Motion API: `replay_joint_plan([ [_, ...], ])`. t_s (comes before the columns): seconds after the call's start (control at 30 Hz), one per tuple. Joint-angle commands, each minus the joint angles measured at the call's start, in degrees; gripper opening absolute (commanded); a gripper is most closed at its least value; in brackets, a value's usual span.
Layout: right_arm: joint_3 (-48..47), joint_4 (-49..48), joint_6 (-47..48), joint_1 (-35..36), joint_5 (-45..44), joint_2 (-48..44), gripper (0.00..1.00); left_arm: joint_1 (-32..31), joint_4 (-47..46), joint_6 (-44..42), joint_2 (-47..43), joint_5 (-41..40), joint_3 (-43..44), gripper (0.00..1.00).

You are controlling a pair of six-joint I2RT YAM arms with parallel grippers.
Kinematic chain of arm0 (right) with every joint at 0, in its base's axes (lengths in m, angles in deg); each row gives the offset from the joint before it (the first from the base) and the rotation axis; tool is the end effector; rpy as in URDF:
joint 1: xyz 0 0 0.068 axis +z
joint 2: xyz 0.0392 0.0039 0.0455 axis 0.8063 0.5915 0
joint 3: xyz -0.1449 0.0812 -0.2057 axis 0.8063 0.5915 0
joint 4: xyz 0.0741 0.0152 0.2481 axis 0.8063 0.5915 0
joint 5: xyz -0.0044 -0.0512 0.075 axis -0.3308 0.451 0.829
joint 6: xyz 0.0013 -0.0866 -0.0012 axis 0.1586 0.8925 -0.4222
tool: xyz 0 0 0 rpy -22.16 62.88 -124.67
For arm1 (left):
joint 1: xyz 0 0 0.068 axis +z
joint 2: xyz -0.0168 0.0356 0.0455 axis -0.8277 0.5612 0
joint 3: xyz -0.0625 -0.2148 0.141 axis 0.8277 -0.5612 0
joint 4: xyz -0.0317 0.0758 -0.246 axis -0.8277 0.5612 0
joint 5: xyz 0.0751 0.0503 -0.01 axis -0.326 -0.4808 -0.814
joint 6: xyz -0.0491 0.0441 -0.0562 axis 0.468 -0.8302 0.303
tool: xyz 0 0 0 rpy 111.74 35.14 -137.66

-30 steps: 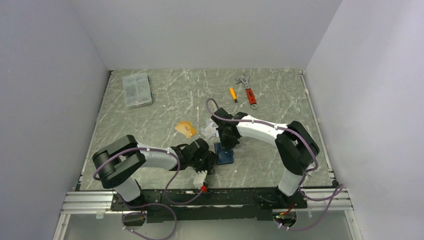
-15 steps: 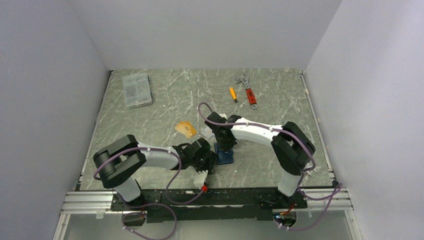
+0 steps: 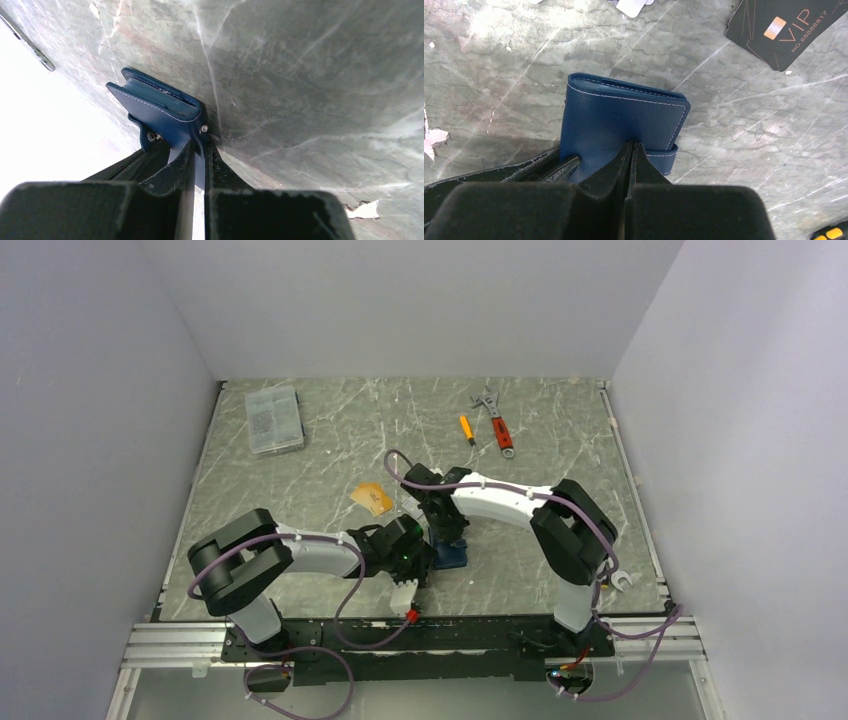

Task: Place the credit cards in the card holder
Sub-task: Close the card holder at the center of the board.

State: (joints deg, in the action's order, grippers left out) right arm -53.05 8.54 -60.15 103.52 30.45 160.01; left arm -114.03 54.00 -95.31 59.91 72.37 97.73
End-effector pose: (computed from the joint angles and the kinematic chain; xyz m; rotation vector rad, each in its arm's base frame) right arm 0.2315 0.2522 0.1083 -0.5966 2.8496 -0.0808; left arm 0.1498 -0.2761 0.0851 2.4435 0.0042 0.1576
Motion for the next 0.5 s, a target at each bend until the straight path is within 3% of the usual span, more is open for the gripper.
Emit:
replay_joint_plan([
  [0.0,5.3,-10.9,-5.2,4.0,14.5,12.4,0.00,0.2,-1.8,3.5,3.6,-3.5,4.5,0.06],
  [0.47,10.7,-12.1,-11.8,4.1,10.6,8.5,0.00,-2.4,-3.0,3.2,-4.6,-2.9,-3.6,0.12],
])
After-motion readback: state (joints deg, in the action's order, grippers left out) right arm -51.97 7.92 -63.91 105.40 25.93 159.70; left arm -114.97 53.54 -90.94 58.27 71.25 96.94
